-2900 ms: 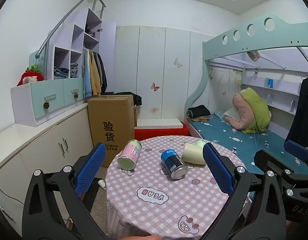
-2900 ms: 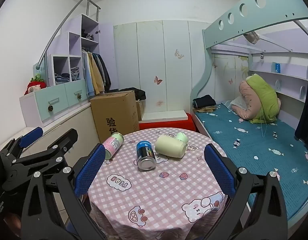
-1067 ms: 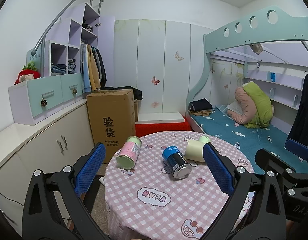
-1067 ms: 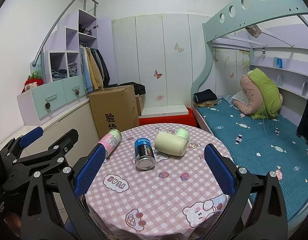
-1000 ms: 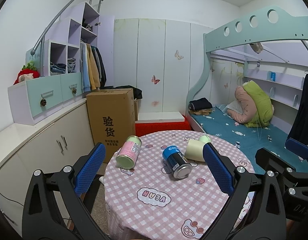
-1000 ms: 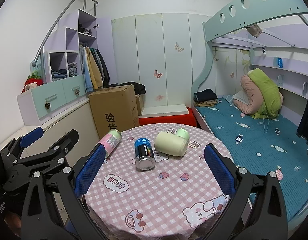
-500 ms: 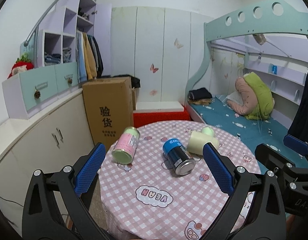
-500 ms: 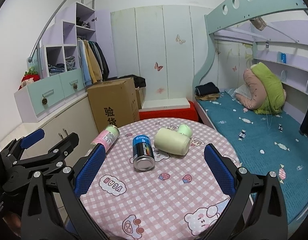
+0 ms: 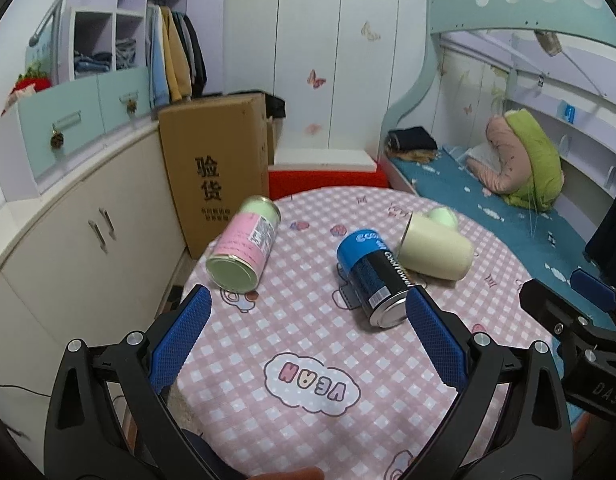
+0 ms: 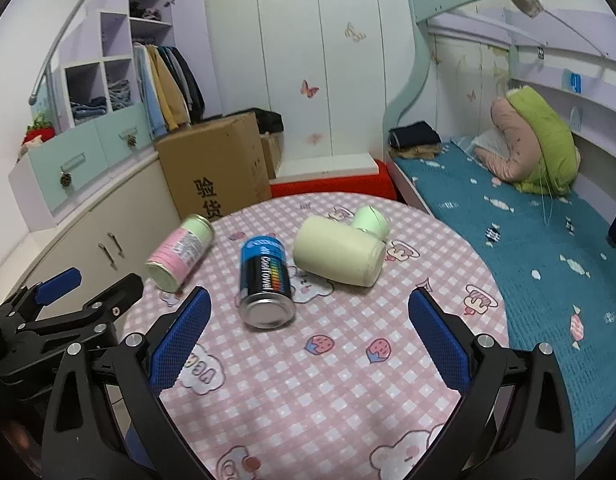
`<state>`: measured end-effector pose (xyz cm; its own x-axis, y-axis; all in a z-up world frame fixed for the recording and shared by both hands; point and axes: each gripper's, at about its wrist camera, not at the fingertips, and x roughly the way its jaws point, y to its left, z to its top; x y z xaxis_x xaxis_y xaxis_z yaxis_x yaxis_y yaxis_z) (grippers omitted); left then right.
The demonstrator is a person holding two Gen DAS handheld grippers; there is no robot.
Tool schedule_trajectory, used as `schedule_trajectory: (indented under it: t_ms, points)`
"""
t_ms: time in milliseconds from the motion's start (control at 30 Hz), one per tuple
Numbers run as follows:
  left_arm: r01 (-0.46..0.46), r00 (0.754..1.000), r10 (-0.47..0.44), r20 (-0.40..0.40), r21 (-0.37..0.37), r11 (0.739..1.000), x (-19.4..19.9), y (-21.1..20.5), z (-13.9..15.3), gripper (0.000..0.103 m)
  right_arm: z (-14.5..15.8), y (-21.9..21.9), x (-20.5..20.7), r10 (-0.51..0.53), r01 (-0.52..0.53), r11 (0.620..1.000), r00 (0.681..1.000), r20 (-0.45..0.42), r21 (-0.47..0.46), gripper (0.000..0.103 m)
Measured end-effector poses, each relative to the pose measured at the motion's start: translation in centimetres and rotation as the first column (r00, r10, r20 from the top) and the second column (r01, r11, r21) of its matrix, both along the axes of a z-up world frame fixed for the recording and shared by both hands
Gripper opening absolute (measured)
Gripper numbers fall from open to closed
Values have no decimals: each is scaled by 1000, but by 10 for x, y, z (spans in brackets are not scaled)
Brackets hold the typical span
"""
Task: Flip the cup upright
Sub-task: 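Move the right gripper toward the pale green cup lying on its side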
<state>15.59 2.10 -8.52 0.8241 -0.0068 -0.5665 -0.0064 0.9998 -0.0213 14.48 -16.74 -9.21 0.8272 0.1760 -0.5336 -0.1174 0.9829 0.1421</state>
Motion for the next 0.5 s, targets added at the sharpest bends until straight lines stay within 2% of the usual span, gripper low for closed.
schedule_trajectory:
  t_ms: [333, 500]
  points:
    - [-7, 997, 4, -83, -43, 999, 58, -4, -25, 98, -35, -16, 68, -18, 13, 998, 996, -89, -62, 95]
    - [-12, 995, 8, -104, -44, 999, 84, -10, -35, 98, -54, -26, 112, 22, -36, 995, 990, -143, -94, 95]
